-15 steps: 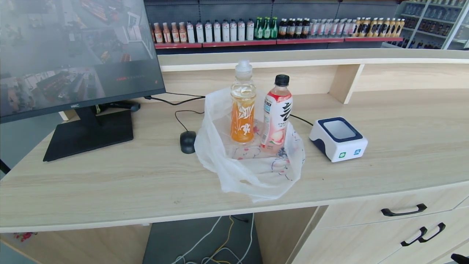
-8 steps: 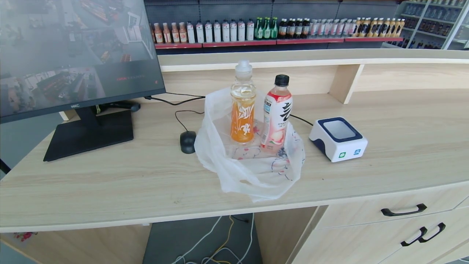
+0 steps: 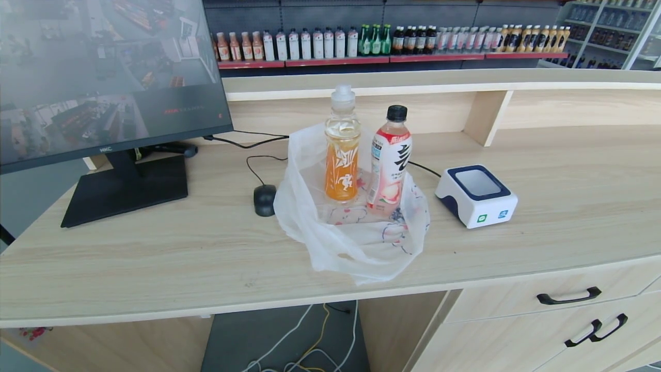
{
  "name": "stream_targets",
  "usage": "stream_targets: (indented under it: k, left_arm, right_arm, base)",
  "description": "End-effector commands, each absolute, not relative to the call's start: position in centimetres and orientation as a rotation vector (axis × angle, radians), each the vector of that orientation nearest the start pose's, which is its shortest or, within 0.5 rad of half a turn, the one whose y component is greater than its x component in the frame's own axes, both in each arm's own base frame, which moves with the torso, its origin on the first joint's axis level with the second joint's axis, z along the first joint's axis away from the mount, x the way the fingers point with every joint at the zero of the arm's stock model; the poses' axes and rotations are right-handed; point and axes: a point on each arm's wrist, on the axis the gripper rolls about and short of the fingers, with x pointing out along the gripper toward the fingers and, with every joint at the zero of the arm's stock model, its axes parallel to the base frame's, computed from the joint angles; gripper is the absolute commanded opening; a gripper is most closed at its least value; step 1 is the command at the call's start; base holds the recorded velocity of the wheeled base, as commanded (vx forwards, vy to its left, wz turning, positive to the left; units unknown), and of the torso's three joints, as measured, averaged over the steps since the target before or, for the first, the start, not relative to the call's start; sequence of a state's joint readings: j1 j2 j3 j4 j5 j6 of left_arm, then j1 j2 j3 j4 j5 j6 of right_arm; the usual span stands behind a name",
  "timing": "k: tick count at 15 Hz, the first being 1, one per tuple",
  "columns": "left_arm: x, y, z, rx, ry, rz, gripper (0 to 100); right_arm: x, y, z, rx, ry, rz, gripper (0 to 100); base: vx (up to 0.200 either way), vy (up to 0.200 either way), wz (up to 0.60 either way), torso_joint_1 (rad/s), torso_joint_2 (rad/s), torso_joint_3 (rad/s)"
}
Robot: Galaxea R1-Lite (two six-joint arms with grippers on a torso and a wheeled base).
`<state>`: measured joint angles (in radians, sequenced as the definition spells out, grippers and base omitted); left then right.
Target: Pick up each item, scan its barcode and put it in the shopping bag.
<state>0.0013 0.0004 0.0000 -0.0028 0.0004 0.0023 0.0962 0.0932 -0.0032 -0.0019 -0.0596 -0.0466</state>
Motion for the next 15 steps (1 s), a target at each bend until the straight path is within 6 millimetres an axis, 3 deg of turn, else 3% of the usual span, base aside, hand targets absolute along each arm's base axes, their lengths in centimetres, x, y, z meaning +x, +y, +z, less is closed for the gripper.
stream_targets:
  k: [1, 5, 15]
  left_arm:
    - [-2.28, 0.00, 7.58, 0.002, -0.003, 0.003, 100]
    - [-2.28, 0.00, 7.58, 0.002, -0.003, 0.003, 100]
    - [-2.28, 0.00, 7.58, 0.003, -0.003, 0.003, 100]
  right_arm:
    - [-1.45, -0.12, 7.87, -0.053, 0.106, -0.062, 100]
    - [-2.31, -0.15, 7.65, -0.047, -0.003, -0.052, 100]
    - [-2.31, -0.14, 7.66, -0.007, -0.006, -0.051, 100]
  base:
    - [0.000, 0.000, 0.00, 0.000, 0.00, 0.000]
    - [0.000, 0.000, 0.00, 0.000, 0.00, 0.000]
    - [0.000, 0.000, 0.00, 0.000, 0.00, 0.000]
